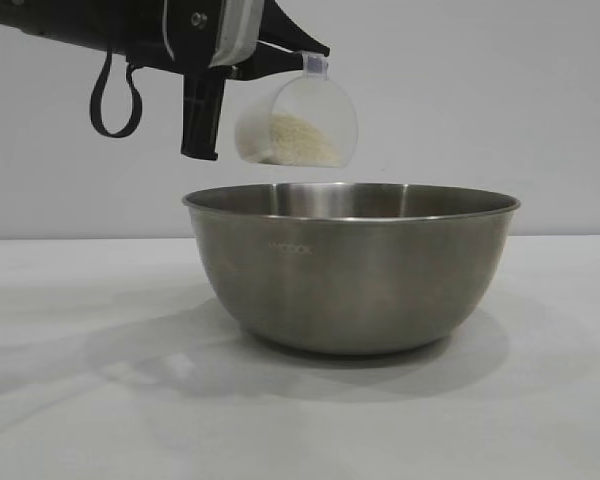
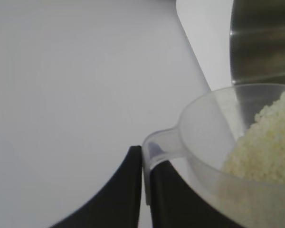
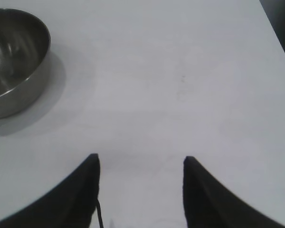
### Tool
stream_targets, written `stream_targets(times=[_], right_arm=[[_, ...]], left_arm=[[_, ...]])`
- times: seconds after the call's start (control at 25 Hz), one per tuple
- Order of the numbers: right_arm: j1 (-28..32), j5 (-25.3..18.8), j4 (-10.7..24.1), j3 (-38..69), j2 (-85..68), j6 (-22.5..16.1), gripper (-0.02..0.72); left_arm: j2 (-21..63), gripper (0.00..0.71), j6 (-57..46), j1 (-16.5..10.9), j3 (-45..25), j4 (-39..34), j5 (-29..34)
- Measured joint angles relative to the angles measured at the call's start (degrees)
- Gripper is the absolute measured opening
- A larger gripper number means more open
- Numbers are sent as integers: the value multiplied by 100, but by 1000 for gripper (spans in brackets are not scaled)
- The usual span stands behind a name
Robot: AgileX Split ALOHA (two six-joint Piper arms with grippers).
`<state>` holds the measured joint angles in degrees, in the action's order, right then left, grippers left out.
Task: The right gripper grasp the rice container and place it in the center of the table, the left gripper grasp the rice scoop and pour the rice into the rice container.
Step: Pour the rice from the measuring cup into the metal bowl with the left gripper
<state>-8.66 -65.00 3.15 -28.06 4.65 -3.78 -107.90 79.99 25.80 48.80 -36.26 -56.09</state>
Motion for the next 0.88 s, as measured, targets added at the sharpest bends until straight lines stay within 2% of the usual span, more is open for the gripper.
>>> stream_targets(times=[0.52,0.88], right_arm=[[0,0,0,0,0,0,370],[0,0,0,0,0,0,370]], left_arm=[[0,0,1318,0,0,-152,-216],[0,0,2427,0,5,-669,-365]])
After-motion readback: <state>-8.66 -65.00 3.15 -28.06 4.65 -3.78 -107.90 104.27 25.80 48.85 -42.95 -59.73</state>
